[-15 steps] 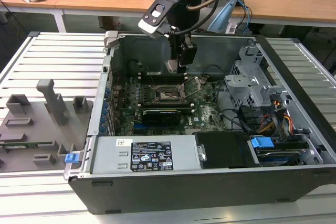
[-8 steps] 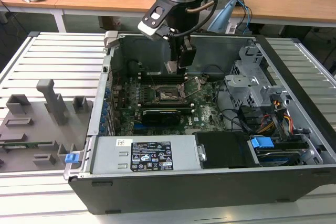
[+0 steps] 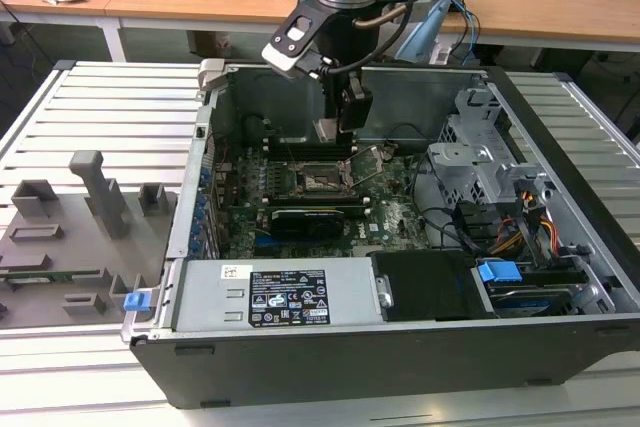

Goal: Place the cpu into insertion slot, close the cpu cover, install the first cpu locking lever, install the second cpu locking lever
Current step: 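Place the cpu into insertion slot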

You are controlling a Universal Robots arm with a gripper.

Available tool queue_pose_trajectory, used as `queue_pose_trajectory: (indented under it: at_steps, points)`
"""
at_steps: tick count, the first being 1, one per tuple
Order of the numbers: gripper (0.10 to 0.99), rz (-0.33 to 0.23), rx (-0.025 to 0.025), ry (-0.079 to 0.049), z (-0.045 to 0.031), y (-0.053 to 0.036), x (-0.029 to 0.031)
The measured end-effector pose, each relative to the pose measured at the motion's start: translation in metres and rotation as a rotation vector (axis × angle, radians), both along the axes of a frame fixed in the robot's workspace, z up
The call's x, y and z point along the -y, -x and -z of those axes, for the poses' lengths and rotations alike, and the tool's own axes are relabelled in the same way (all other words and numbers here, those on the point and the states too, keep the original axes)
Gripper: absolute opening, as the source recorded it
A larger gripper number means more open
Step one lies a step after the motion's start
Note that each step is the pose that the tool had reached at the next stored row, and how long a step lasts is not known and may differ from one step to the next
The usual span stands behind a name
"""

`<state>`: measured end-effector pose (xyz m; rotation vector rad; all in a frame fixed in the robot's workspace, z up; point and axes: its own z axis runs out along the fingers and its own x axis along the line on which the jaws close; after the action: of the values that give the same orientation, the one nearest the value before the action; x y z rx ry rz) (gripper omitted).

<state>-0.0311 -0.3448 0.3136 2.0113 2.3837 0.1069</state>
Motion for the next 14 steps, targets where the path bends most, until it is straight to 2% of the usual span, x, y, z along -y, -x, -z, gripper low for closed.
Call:
queue_pose_trajectory:
  at_steps: [14]
  points:
    - [0.537,0.01,-0.0003,0.0,0.0121,0.0006,0.0]
